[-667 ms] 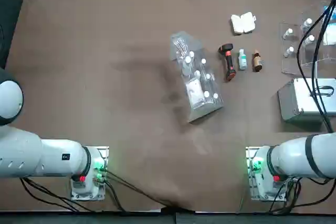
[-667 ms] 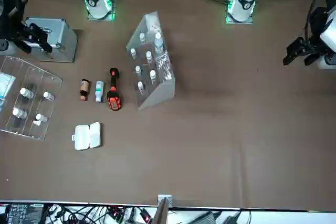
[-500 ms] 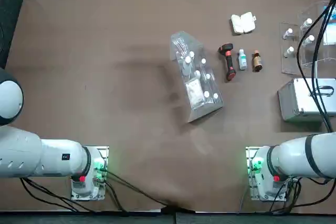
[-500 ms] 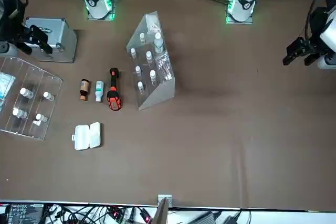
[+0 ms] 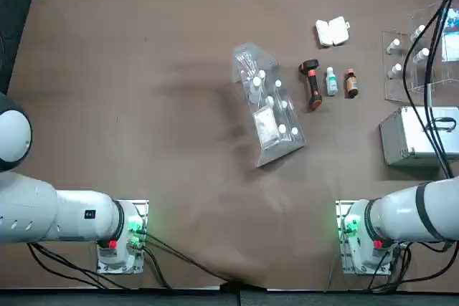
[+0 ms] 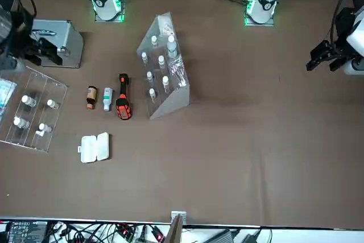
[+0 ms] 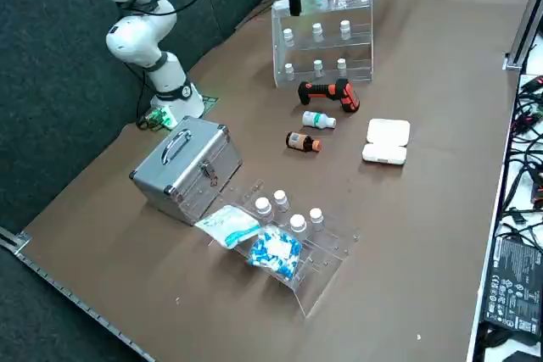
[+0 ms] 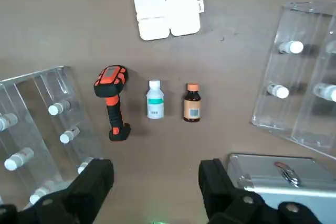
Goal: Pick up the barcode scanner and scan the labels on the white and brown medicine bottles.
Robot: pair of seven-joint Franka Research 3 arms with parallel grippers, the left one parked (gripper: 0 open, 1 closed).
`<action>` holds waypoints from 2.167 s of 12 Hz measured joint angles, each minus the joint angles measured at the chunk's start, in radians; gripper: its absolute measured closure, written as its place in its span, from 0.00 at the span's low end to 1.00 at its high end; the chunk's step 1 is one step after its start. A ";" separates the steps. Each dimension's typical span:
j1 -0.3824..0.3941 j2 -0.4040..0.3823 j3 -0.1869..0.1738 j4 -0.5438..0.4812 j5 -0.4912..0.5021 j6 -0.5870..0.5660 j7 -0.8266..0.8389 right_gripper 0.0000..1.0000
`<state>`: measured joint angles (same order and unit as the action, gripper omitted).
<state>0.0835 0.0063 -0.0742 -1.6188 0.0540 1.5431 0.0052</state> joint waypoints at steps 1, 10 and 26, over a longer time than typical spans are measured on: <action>0.000 0.018 0.000 -0.005 0.008 0.016 0.000 0.00; 0.124 0.066 0.012 -0.313 0.086 0.461 0.026 0.00; 0.328 0.122 0.011 -0.657 0.086 0.843 0.221 0.00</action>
<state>0.4112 0.1281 -0.0632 -2.2757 0.1398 2.3860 0.2264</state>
